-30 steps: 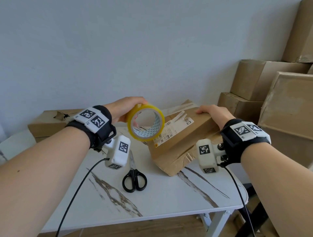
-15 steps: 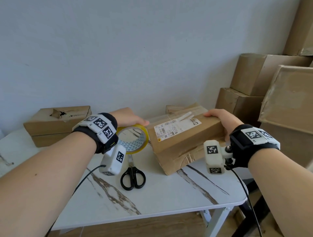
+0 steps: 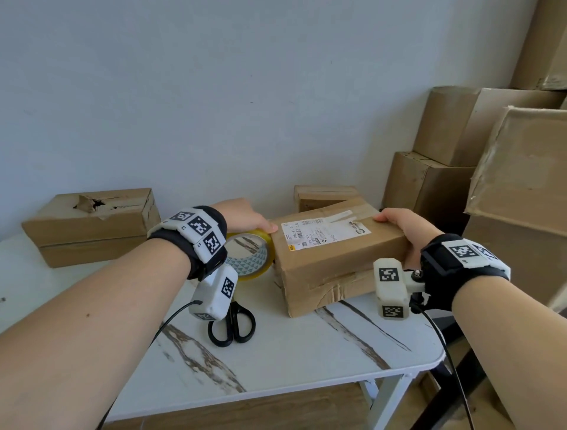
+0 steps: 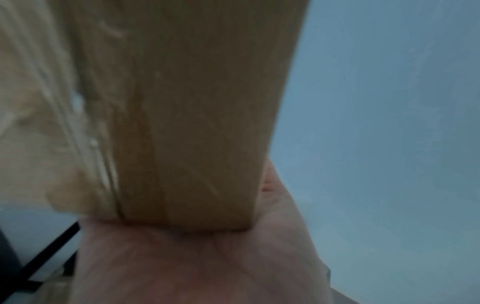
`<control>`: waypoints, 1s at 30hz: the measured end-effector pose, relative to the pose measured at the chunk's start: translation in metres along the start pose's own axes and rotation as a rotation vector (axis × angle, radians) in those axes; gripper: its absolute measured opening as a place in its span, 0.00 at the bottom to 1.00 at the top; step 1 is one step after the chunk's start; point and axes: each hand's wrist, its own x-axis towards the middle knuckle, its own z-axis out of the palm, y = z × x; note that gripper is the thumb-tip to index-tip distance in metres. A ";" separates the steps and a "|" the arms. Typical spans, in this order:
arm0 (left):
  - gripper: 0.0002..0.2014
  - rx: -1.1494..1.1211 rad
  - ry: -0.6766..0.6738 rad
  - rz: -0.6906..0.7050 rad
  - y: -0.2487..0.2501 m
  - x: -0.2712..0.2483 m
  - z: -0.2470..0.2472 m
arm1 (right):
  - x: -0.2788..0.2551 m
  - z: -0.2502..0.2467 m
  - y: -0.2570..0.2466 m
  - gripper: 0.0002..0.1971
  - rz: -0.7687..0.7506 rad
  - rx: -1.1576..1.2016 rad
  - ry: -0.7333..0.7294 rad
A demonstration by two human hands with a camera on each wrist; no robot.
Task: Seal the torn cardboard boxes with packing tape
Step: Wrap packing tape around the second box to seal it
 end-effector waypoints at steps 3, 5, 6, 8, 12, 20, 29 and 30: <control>0.22 0.024 0.015 0.035 0.011 0.000 0.004 | -0.005 0.011 -0.010 0.10 -0.135 -0.337 0.154; 0.22 0.023 0.026 0.048 0.016 0.001 0.006 | -0.004 0.020 -0.011 0.21 -0.324 -0.594 0.165; 0.22 0.017 0.028 0.049 0.017 0.001 0.007 | -0.003 0.025 -0.009 0.25 -0.381 -0.691 0.128; 0.22 0.016 0.031 0.050 0.018 0.003 0.008 | -0.003 0.039 -0.006 0.28 -0.457 -0.898 0.062; 0.20 0.047 0.030 0.046 0.020 0.005 0.010 | -0.014 0.072 -0.003 0.30 -0.557 -1.122 -0.173; 0.21 0.036 0.005 0.023 0.021 0.005 0.009 | -0.015 0.063 0.000 0.35 -0.569 -1.207 -0.263; 0.21 0.036 0.036 0.041 0.019 0.004 0.013 | 0.014 0.015 0.008 0.36 -0.209 -1.070 0.107; 0.21 0.037 0.039 0.042 0.018 0.004 0.013 | 0.015 0.020 0.006 0.38 -0.170 -1.049 0.127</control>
